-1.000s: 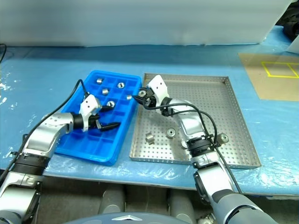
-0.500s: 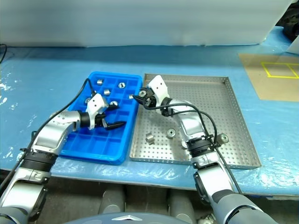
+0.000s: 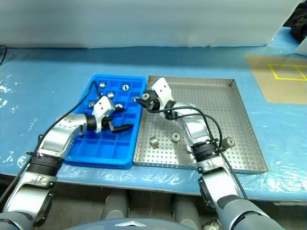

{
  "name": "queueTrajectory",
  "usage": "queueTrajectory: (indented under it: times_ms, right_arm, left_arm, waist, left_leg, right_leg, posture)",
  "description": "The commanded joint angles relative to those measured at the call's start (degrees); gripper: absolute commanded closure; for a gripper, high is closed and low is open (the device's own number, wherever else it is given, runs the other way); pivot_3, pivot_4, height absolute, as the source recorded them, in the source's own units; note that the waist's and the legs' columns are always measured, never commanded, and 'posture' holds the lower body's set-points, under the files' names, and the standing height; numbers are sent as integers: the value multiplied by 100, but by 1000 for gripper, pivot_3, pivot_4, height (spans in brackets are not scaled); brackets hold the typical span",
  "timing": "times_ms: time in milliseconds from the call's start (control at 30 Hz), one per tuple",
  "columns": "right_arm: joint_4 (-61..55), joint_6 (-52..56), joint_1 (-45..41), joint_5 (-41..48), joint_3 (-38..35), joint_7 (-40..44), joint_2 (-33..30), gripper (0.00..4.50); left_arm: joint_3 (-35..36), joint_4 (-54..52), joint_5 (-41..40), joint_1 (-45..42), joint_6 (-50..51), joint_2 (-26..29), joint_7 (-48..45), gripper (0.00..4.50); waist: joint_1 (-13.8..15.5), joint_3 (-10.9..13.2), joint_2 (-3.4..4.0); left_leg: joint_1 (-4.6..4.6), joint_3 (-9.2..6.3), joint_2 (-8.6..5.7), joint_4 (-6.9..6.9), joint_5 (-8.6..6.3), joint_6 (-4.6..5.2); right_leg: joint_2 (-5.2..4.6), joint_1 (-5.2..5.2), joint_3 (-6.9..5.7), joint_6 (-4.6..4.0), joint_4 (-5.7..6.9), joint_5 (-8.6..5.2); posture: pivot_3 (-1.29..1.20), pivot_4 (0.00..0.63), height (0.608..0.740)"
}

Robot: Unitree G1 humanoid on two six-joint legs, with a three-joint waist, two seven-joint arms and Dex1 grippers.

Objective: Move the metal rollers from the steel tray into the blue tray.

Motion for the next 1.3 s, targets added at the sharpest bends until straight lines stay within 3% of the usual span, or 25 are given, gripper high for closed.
queueTrajectory:
  times_ms: [33,467,933,1300]
  right_arm:
    - [-344,-33,-13,117,5,68,15,2808]
    - [-190,-6,-170,97,417,849,-59,2808]
    - [1563,-1052,-869,-212,695,1159,630,2808]
    - [2050,-1239,-1027,-246,785,1609,900,2808]
  left_arm:
    - [-227,-199,-9,58,18,15,-138,0]
    - [889,-1307,-1127,272,703,1239,-697,0]
    - [2164,-1778,-1391,1388,199,1512,-108,0]
    - [2083,-2195,-1582,1722,457,1424,221,0]
  waist:
    - [-3,0,0]
    - [-198,4,3]
    - [-241,5,4]
    - [-67,6,5]
  left_leg:
    - [0,0,0,0,0,0]
    - [3,0,19,-9,0,-1]
    - [-10,-1,24,-14,-1,1]
    - [-11,-1,24,-13,-3,5]
  right_leg:
    - [0,0,0,0,0,0]
    - [13,-12,1,0,0,0]
    - [12,-25,-8,-3,-1,-2]
    - [9,-27,-10,-4,5,-2]
  posture:
    - [-79,150,740]
    - [-21,150,740]
    - [122,150,740]
    - [144,150,740]
